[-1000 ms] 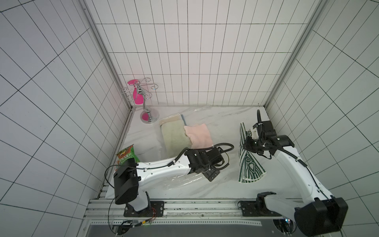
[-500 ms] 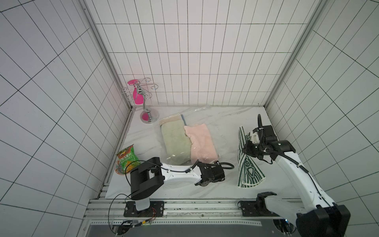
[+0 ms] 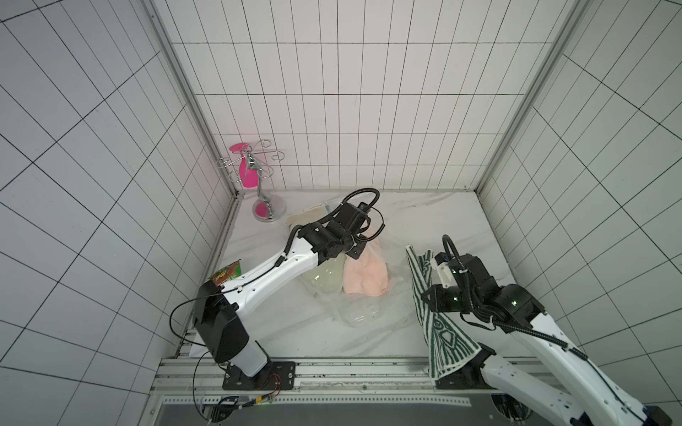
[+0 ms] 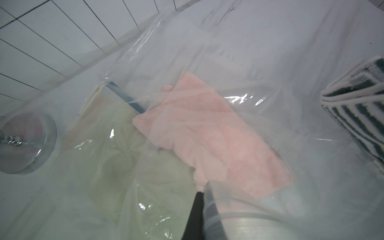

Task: Place the folded towel into the vacuum bag
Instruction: Open the vacuum bag at the center of the board, then place the towel in the vacuum bag.

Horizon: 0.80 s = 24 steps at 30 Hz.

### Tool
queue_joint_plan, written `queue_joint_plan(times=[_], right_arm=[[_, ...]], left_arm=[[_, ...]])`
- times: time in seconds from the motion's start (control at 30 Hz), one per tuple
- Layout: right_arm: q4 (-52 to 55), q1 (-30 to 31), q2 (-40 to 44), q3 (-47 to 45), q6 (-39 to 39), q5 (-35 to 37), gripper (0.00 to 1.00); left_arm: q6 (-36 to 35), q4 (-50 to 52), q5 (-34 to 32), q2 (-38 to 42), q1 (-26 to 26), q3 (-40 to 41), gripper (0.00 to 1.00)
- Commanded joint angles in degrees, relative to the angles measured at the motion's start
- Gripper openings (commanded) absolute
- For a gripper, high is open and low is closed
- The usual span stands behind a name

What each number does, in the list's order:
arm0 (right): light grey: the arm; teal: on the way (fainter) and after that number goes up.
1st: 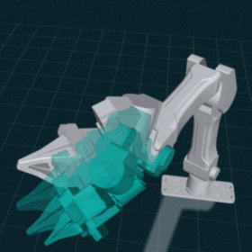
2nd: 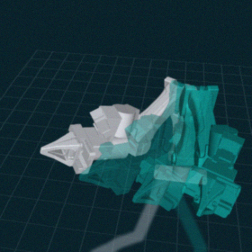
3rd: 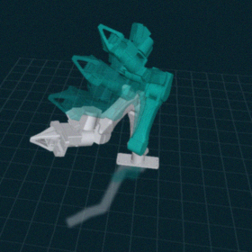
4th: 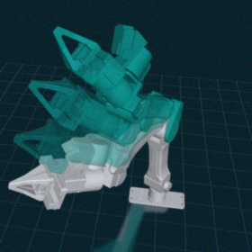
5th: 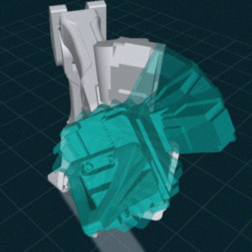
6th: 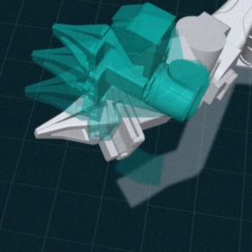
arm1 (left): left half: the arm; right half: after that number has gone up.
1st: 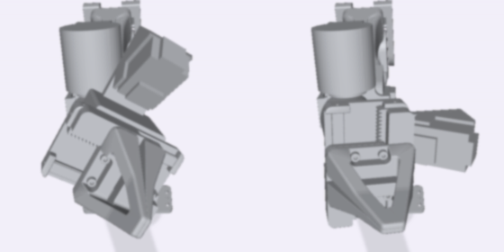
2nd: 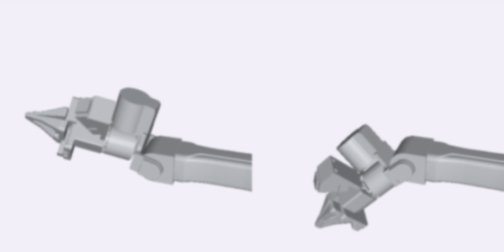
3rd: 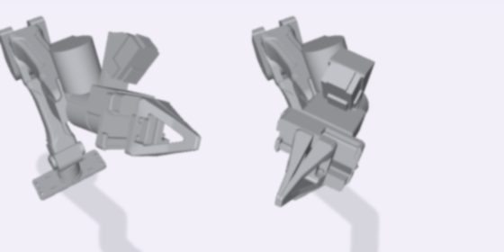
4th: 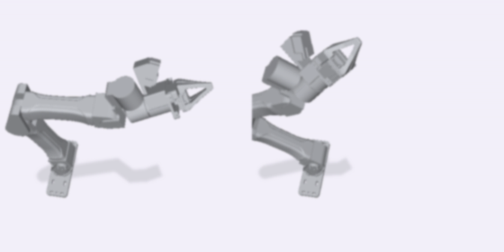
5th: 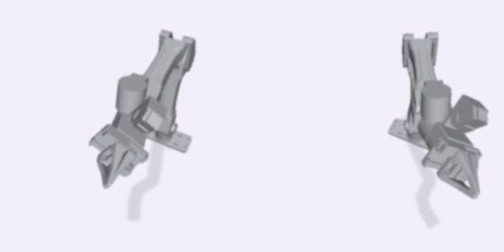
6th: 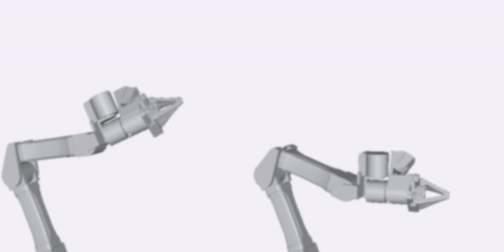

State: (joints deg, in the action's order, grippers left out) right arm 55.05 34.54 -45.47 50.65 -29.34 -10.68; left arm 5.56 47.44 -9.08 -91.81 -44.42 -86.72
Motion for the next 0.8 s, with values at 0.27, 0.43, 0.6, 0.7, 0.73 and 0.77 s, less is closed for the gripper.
queue_joint_plan(times=[0.27, 0.43, 0.6, 0.7, 0.73, 0.77], right_arm=[[7.0, 33.4, -8.0, 15.8, -5.3, 19.6, 0.0], [-4.8, 36.9, -13.3, 10.2, -5.3, 18.3, 0.0], [-15.2, 25.8, -16.9, 5.2, 0.3, 10.7, 0.0], [-17.2, 23.4, -19.4, 4.6, 4.3, 7.7, 0.0], [-16.2, 23.6, -20.4, 5.5, 5.4, 6.8, 0.0], [-15.9, 24.6, -21.1, 6.2, 5.4, 6.2, 0.0]], left_arm=[[0.7, 1.4, 6.5, -5.0, 2.0, -10.9, 0.0], [2.1, -0.9, 6.9, -1.2, 2.1, -9.3, 0.0], [2.6, -2.8, 7.9, 3.1, 2.5, -8.3, 0.0], [2.0, -1.3, 8.9, 3.8, 2.6, -9.7, 0.0], [1.9, -0.9, 9.1, 3.7, 2.6, -10.2, 0.0], [1.8, -0.9, 9.1, 3.8, 2.6, -10.3, 0.0]])
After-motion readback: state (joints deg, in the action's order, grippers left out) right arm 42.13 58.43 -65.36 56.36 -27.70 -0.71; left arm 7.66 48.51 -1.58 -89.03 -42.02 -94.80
